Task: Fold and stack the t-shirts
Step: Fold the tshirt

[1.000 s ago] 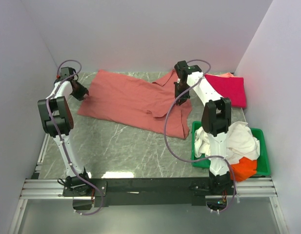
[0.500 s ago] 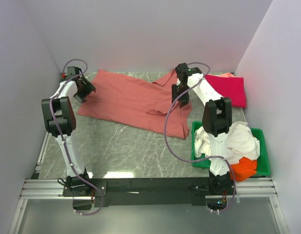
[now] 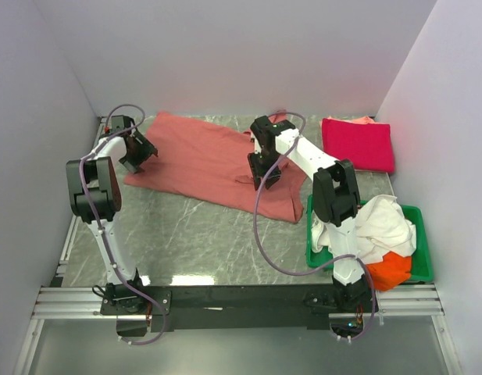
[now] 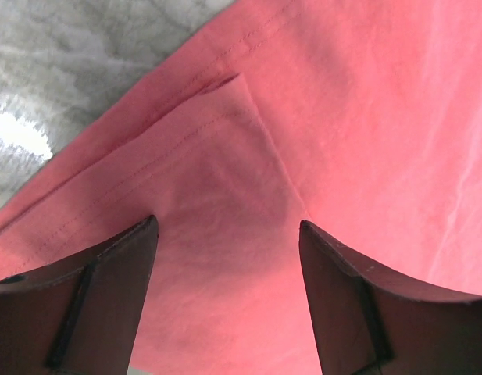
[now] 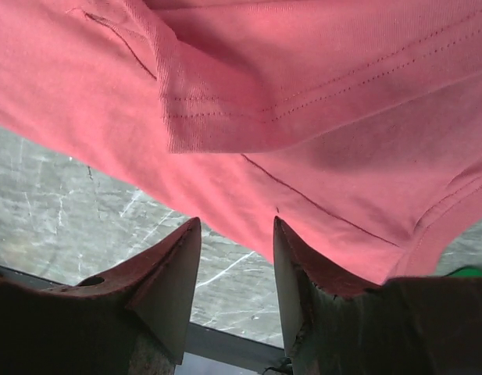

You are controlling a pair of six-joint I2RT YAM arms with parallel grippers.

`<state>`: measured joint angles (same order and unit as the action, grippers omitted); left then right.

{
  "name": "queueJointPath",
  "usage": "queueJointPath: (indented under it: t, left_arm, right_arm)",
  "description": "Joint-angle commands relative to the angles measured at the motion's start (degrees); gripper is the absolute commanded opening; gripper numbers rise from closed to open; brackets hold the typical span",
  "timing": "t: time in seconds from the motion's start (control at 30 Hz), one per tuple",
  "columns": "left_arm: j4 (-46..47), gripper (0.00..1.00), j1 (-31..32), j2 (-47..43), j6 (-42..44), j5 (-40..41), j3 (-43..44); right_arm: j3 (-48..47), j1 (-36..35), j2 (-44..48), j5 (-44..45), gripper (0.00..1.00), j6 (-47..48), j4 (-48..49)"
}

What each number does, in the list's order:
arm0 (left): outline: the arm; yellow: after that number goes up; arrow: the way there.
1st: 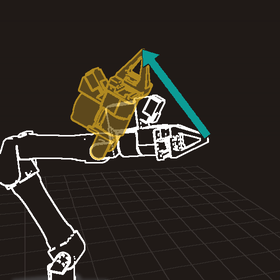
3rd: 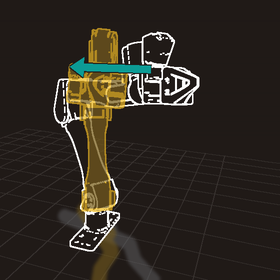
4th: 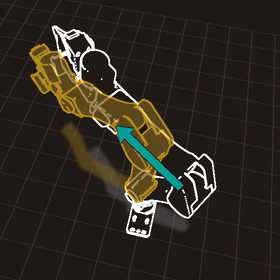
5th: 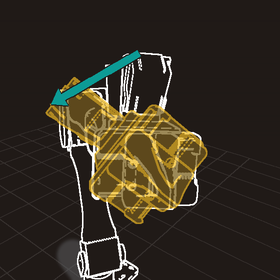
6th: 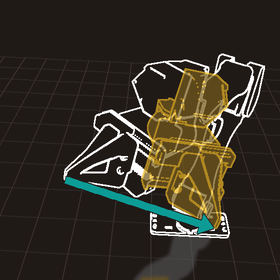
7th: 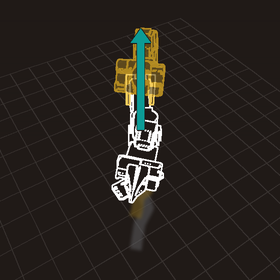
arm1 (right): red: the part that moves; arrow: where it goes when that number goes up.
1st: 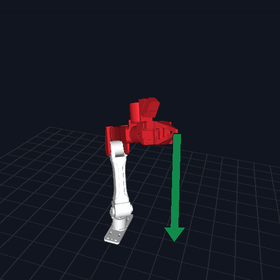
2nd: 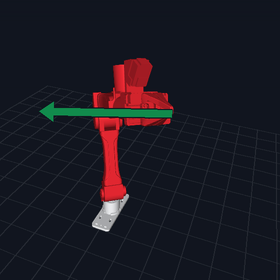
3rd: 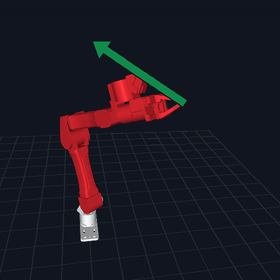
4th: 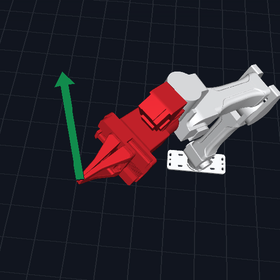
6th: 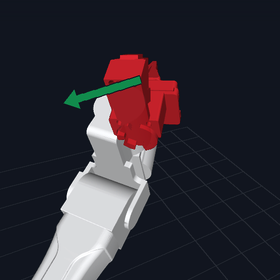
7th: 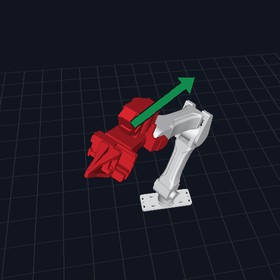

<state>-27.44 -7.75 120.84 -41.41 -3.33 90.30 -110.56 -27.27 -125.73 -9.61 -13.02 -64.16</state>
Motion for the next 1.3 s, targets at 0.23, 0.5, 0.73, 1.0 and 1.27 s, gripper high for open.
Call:
queueJointPath:
  t: [0.23,0.5,0.73,1.0,1.27]
  left_arm:
    - [0.37,0.79,-0.07,-5.08,1.07,-0.36,-3.90]
    - [-0.24,0.79,-0.16,-6.49,2.47,1.22,-5.66]
    - [-0.25,0.79,-0.07,-7.81,2.56,1.49,-7.68]
    - [0.20,0.79,-0.16,-9.04,2.38,1.93,-9.79]
    - [0.28,0.79,-0.16,-10.01,2.38,1.84,-10.94]
  right_arm:
    - [2.20,1.07,-0.64,-0.24,0.50,1.68,4.66]
    - [-2.37,1.16,-3.98,3.80,0.50,0.98,9.40]
    - [-16.33,1.95,-11.37,5.30,0.50,1.33,10.28]
    - [-18.73,3.62,-7.69,-0.32,0.53,0.36,16.35]
    - [-15.39,3.62,-10.32,-2.87,0.53,2.03,14.33]
